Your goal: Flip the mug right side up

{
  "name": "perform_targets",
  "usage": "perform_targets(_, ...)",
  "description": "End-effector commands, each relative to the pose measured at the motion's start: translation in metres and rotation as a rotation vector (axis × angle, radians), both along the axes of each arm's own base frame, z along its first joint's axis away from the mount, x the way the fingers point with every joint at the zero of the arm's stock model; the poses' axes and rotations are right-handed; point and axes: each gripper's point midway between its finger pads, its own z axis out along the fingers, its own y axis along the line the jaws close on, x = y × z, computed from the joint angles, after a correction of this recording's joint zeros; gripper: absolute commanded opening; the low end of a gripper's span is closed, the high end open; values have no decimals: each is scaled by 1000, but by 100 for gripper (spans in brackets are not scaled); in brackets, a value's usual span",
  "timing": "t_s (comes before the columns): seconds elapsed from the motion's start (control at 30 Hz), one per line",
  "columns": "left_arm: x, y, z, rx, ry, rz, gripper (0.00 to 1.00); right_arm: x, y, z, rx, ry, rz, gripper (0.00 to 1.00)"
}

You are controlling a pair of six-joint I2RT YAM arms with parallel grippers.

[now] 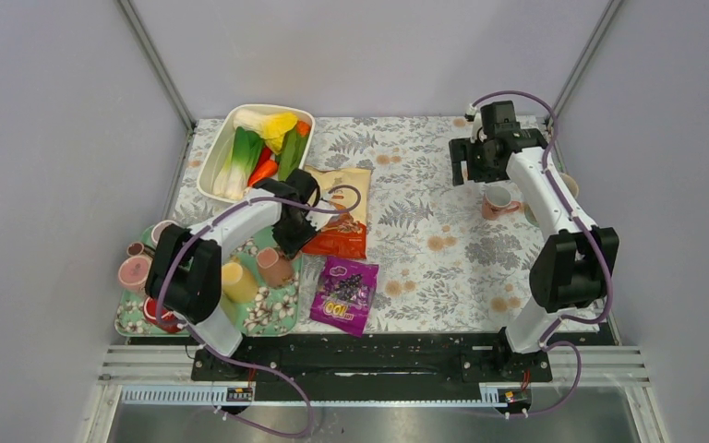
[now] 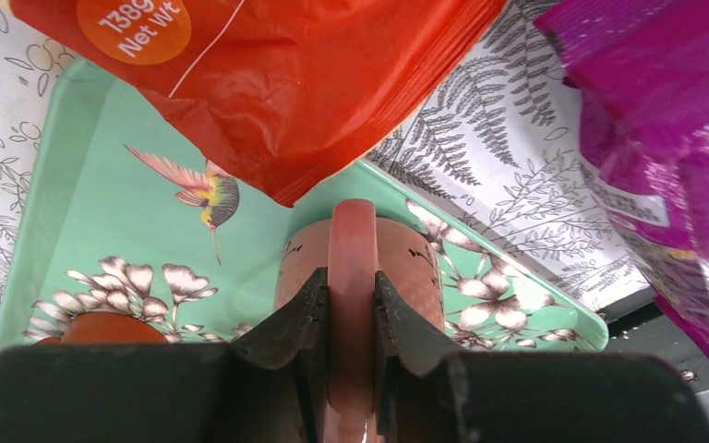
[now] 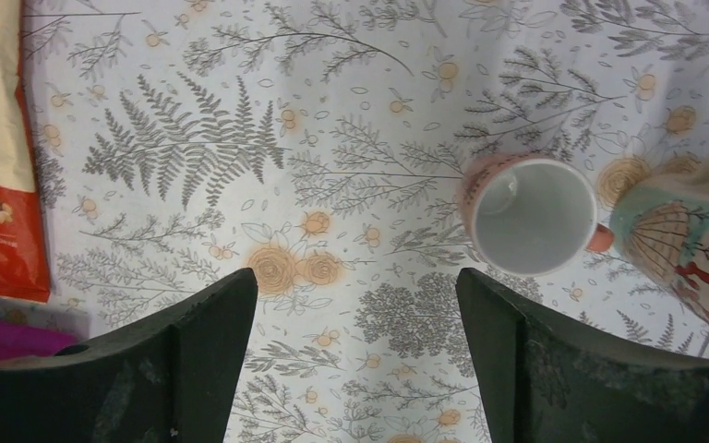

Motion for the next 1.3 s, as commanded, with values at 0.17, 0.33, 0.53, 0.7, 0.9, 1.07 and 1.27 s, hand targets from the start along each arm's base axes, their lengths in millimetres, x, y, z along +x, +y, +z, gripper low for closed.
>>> perform_targets(0.17, 16, -24, 96, -286, -218, 12, 0, -45, 120, 68, 279, -172, 359, 88)
perform_targets(0.33, 27, -45, 189, -596, -412, 43, 0, -106, 206, 94, 582, -265, 623, 99)
perform_targets(0.53, 8, -73, 280, -872, -504, -14, 0, -161, 273, 145, 897, -448, 832, 100)
perform_targets(0.7, -12, -89, 318, -1019, -481, -47, 0, -187, 296, 174, 1095, -497, 896, 100)
perform_targets(0.9, -24, -105, 337, -1128, -423, -16, 0, -211, 317, 191, 1219, -453, 970, 92)
perform_targets(1.07, -28, -113, 355, -1212, -415, -16, 0, -241, 335, 201, 1327, -326, 1066, 62)
perform_targets(1.27, -22, -107, 349, -1176, -466, 9, 2, -244, 322, 219, 1308, -400, 1061, 0)
